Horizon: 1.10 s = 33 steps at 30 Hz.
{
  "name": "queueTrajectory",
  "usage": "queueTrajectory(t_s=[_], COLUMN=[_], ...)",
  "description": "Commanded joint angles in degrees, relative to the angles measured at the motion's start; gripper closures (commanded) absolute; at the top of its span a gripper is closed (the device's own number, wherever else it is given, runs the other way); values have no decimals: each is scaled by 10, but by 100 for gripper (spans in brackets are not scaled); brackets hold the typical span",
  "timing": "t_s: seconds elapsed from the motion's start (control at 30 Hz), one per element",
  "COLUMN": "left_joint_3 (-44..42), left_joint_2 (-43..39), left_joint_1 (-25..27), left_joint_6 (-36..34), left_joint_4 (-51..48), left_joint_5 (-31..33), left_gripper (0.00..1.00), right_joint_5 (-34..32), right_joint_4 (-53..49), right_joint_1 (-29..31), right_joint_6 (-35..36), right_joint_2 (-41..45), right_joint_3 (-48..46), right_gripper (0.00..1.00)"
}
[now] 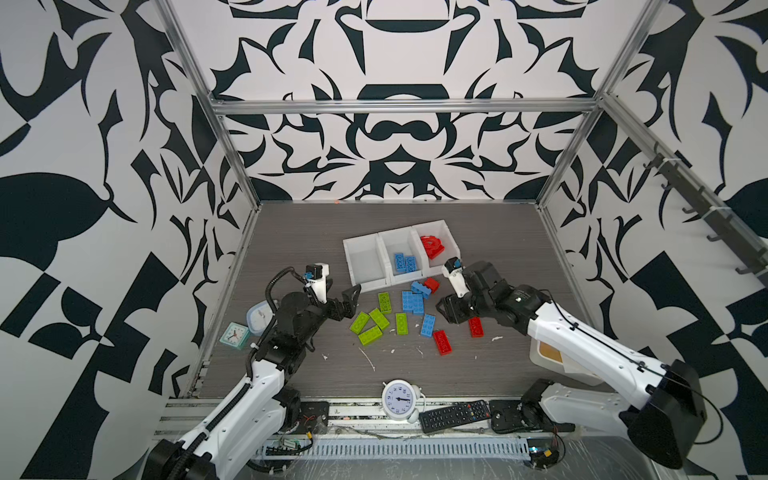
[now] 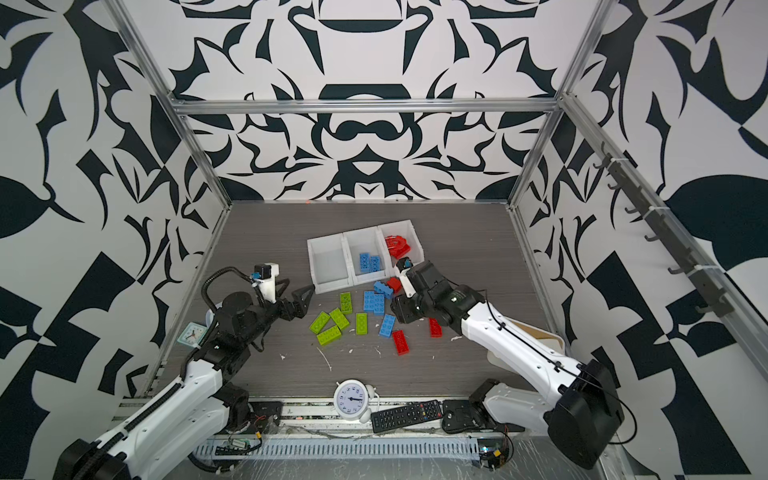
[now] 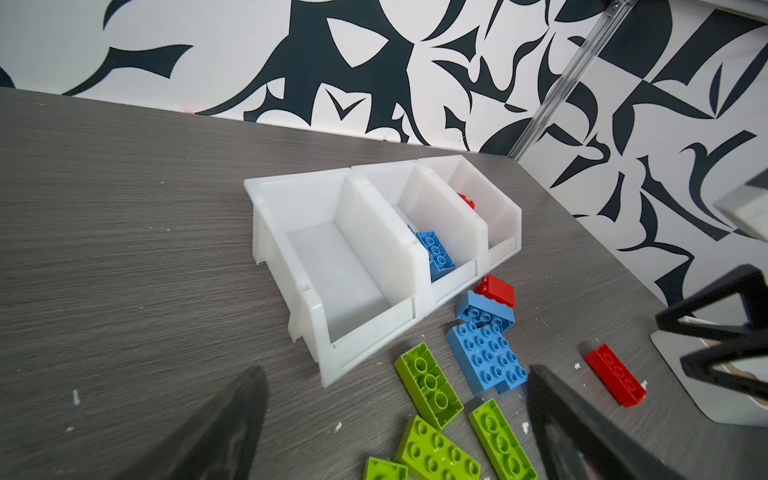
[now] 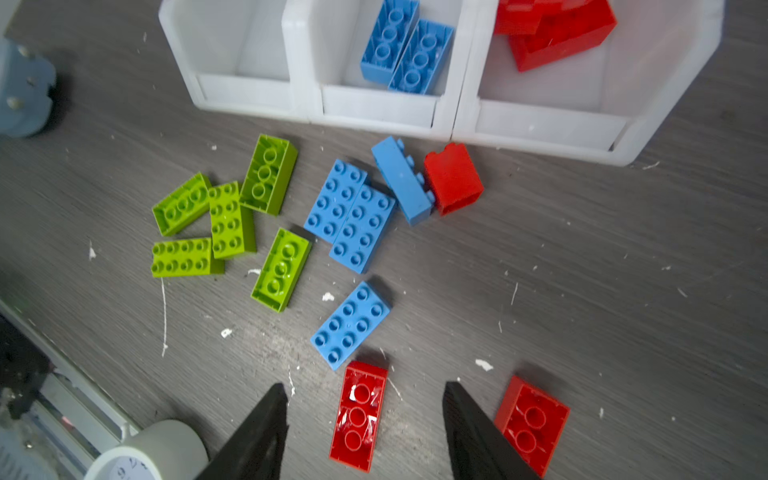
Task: Sort the legos into containers by color
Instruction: 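Withdraw the right gripper and move it over a small red brick, then close the right gripper on the small red 2x2 brick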
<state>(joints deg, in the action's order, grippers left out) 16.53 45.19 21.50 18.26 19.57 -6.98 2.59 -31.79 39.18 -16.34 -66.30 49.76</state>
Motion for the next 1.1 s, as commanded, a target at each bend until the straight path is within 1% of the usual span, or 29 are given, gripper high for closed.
queueTrajectory(t_s=[0.0,0.13,0.3,0.53,0.77,0.93,1.07], left_joint_3=[-2,-9,-9,-10,-10,-9,-9], left_joint_2=[2,-10,-23,-24,-14,-5,-4], left_joint_1=[1,1,1,1,1,1,1], left_joint_6=[3,-2,-5,-5,-6,-6,-5], left_joint_4=[19,20,16,17,22,26,27], left_joint_5=[-25,-16,-18,-16,-22,-21,-19], left_gripper=[0,0,0,0,0,0,0], right_joint_5=[-90,-108,-81,-77,-96,-63,-67], right_joint_4=[-31,-21,51,64,66,87,83], right_joint_1=[32,64,77,95,96,97,99], right_joint_6=[-46,-73,-81,-74,-83,-82,-85], right_joint_2=[11,-1,-28,-97,-98,-126,-142], right_joint_3=[-12,-37,-80,-64,-80,-78,-76], right_gripper=[38,38,39,39,40,42,43])
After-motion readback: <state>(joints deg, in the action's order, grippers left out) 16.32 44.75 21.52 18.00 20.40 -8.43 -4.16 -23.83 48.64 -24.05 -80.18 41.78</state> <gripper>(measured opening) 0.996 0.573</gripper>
